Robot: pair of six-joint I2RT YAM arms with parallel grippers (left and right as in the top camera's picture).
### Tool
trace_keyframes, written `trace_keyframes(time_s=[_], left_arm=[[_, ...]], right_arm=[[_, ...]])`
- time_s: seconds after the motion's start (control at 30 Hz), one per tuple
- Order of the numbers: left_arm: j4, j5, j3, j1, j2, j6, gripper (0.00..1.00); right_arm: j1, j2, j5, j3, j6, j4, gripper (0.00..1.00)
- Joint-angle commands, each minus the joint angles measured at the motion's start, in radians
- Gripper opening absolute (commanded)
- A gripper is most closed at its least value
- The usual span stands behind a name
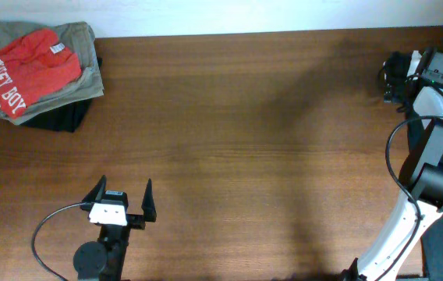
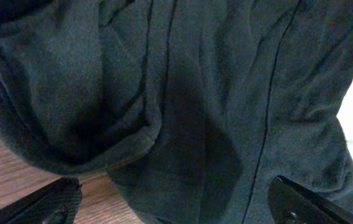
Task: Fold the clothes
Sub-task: 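Grasp the dark green NIKE t-shirt with the right gripper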
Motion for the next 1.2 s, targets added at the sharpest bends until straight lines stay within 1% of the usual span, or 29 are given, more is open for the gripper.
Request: trace_keyframes(time_s=[0.0, 0.03, 0.27, 0.33, 0.37, 0.47, 0.57, 0.6, 0.63, 0.67, 0.87, 0.93, 1.0, 1.07, 1.1, 1.17], left_arm=[[-0.002, 0.011, -0.005, -0.003, -0.004, 0.015, 0.99], [-0.002, 0.011, -0.005, -0.003, -0.004, 0.015, 0.99], [-0.002, 0.011, -0.005, -0.003, -0.004, 0.015, 0.99], [-0.002, 0.011, -0.005, -0.003, -0.004, 0.015, 0.99], [-0.002, 0.011, -0.005, -0.003, -0.004, 0.015, 0.99], [-0.002, 0.011, -0.005, -0.003, -0.004, 0.015, 0.99], [-0.002, 0.011, -0.005, -0.003, -0.004, 0.015, 0.99], [-0.002, 0.011, -0.005, -0.003, -0.004, 0.015, 0.99], [-0.002, 0.011, -0.005, -0.003, -0.004, 0.015, 0.99], [-0.002, 0.011, -0.005, -0.003, -0.004, 0.015, 0.99], [-0.002, 0.011, -0.005, -0.003, -0.004, 0.015, 0.99], [-0.002, 0.011, -0.005, -0.003, -0.004, 0.015, 0.99], [-0.002, 0.011, -0.005, -0.003, -0.004, 0.015, 0.99], [-0.002, 0.011, -0.005, -0.003, -0.004, 0.015, 0.99], [-0.002, 0.011, -0.005, -0.003, -0.004, 0.015, 0.99], [-0.002, 0.011, -0.005, -0.003, -0.004, 0.015, 0.99]], right_arm=[[0.004, 0.002, -0.006, 0.015, 0.001, -0.001, 0.99], [0.004, 0.003, -0.006, 0.015, 0.002, -0.005, 0.98], [0.002, 0.024, 0.021, 0.015, 0.009, 0.018, 0.99], [0.002, 0.024, 0.021, 0.015, 0.009, 0.018, 0.86], [0.002, 0.024, 0.021, 0.015, 0.009, 0.020, 0.74], [0.002, 0.024, 0.021, 0.015, 0.012, 0.037, 0.67], [0.002, 0.024, 0.015, 0.015, 0.039, 0.039, 0.54], [0.003, 0.024, 0.013, 0.015, 0.039, 0.039, 0.52], [0.003, 0.024, 0.013, 0.015, 0.040, 0.037, 0.47], [0.002, 0.024, 0.013, 0.015, 0.066, 0.037, 0.53], [0.003, 0.024, 0.013, 0.015, 0.070, 0.037, 0.56], [0.003, 0.019, 0.010, 0.015, 0.111, 0.037, 0.55], [0.003, 0.009, -0.001, 0.015, 0.130, 0.036, 0.48], [0.003, -0.003, -0.034, 0.015, 0.129, 0.037, 0.49], [0.003, -0.007, -0.052, 0.015, 0.129, 0.037, 0.53], [0.003, -0.010, -0.058, 0.015, 0.129, 0.034, 0.53]])
